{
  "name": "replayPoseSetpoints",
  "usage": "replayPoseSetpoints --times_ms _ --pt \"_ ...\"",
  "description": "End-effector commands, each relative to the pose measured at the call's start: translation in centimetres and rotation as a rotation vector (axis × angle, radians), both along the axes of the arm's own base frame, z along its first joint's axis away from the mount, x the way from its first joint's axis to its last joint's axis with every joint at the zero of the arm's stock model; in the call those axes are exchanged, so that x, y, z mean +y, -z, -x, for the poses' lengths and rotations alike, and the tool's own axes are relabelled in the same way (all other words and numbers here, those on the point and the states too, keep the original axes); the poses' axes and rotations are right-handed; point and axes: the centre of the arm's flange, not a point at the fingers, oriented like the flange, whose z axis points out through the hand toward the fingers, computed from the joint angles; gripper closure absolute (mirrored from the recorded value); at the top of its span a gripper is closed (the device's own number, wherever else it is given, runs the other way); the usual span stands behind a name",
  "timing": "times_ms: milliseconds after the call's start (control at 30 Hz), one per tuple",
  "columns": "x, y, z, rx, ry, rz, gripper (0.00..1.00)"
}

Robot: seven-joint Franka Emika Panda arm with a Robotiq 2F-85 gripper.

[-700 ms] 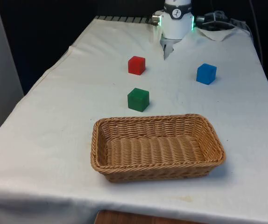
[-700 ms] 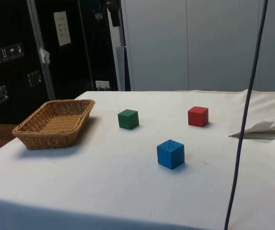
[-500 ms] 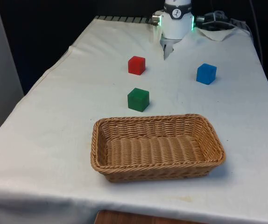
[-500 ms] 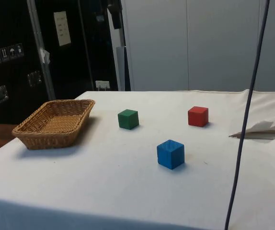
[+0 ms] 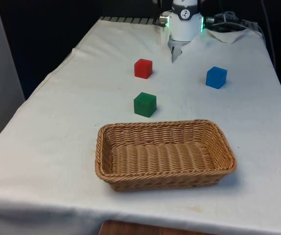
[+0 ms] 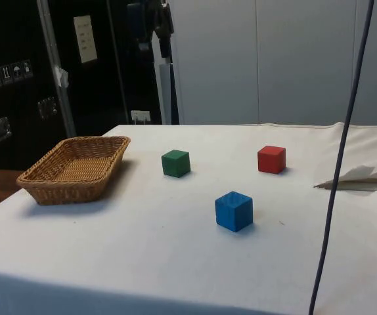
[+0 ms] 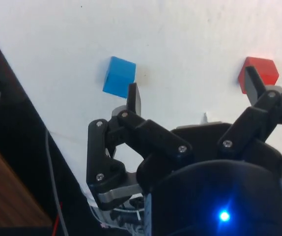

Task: Pick up exactly two blocks and place them into the basket.

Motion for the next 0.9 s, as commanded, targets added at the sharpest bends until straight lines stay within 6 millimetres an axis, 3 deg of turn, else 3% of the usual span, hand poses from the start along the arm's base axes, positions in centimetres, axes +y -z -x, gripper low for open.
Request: replayPoseSetpoints --times_ms 0,867 --pt "-0.4 0.3 0.4 -0.017 0.001 -0.001 0.0" --pt "-4.0 7.9 2.6 -0.08 0.019 0.018 0.0"
